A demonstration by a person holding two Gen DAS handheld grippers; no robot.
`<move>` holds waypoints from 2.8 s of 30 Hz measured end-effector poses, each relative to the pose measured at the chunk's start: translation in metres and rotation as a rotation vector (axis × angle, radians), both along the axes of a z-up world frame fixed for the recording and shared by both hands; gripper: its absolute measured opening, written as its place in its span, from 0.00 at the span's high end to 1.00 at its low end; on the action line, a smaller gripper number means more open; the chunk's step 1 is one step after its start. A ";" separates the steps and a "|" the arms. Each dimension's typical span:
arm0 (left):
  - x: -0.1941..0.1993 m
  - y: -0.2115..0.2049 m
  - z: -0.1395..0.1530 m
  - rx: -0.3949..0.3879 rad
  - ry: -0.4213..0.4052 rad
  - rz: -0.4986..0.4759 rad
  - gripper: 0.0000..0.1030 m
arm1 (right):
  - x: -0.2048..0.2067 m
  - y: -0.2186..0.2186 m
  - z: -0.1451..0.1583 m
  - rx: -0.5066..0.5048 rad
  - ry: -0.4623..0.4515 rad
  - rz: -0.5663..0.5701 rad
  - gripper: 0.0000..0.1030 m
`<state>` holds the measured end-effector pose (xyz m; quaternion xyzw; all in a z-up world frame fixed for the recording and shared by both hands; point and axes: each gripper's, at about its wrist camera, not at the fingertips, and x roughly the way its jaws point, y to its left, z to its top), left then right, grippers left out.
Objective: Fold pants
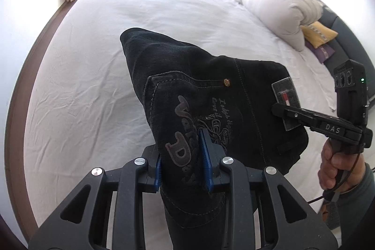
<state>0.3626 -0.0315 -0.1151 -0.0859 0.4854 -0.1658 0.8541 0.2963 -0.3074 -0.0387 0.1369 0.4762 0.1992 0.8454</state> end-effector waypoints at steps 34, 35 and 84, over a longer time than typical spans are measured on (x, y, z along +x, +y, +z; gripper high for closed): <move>-0.317 -0.005 0.258 0.265 -1.043 0.339 0.00 | -0.286 0.024 0.227 -0.323 -0.997 -0.406 0.00; -0.325 -0.004 0.266 0.260 -1.046 0.331 0.00 | -0.299 0.025 0.239 -0.313 -1.032 -0.417 0.00; -0.214 -0.024 0.060 0.240 -0.150 0.273 0.00 | -0.257 0.068 0.100 -0.416 -0.259 -0.355 0.00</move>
